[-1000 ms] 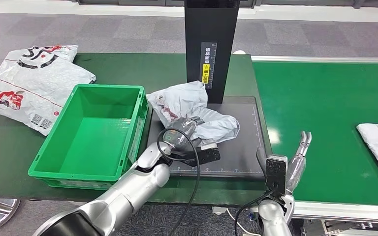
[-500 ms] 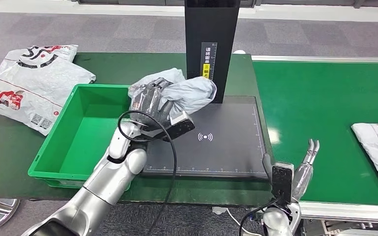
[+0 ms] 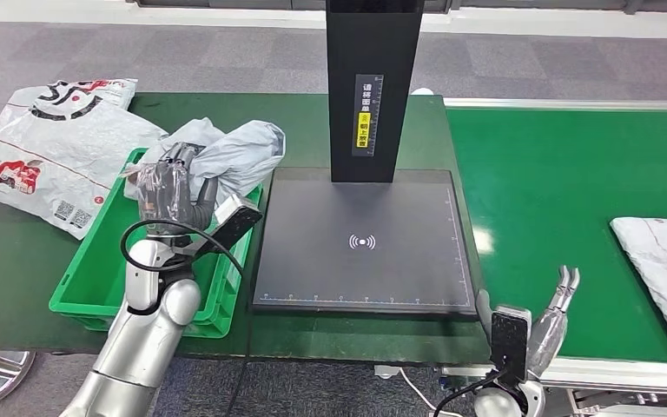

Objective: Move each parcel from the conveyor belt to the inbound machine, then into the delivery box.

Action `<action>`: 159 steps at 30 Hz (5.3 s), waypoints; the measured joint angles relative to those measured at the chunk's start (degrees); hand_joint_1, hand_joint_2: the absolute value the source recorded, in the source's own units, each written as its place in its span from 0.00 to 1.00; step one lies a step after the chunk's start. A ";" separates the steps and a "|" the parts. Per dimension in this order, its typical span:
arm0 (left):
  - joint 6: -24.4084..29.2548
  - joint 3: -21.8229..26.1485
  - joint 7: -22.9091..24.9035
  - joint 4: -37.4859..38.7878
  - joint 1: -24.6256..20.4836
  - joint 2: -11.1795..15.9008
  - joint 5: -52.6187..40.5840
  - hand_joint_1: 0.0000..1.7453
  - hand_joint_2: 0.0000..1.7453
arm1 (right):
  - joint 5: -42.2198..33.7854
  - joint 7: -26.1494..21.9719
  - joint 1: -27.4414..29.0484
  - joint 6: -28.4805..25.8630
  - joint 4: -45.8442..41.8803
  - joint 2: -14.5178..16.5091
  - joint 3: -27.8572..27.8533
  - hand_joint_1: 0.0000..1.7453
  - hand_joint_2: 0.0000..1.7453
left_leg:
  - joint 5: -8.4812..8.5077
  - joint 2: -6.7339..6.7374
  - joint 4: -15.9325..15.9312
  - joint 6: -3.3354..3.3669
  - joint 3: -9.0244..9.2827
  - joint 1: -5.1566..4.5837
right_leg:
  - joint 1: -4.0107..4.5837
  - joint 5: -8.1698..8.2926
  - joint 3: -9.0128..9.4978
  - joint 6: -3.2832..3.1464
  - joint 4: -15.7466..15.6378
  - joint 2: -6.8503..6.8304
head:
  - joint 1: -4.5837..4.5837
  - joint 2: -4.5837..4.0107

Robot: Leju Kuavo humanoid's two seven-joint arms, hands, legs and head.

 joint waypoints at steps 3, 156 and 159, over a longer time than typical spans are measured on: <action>0.03 0.86 0.00 -0.56 0.69 0.29 -0.02 1.00 1.00 | 0.05 0.07 0.16 0.00 -0.27 -0.01 -0.01 0.00 1.00 | 0.00 -0.01 0.00 0.00 -0.01 0.00 | -0.01 0.01 0.01 0.01 -0.01 -0.02 | -0.01 0.01; -19.86 3.79 -14.33 -18.24 20.07 -6.12 32.82 0.00 1.00 | 36.61 40.05 -15.54 24.13 21.60 -17.00 -20.61 0.00 1.00 | -0.22 -0.01 0.05 0.34 0.00 -0.10 | -0.09 -0.08 0.14 0.24 -0.13 -0.04 | 0.02 0.01; -19.45 3.69 -14.09 -18.16 19.92 -6.10 33.06 0.00 1.00 | 33.70 40.45 -17.15 24.49 25.18 -16.97 -20.61 0.00 1.00 | -0.22 0.00 0.05 0.34 0.00 -0.10 | -0.09 -0.08 0.13 0.24 -0.13 -0.02 | 0.02 0.00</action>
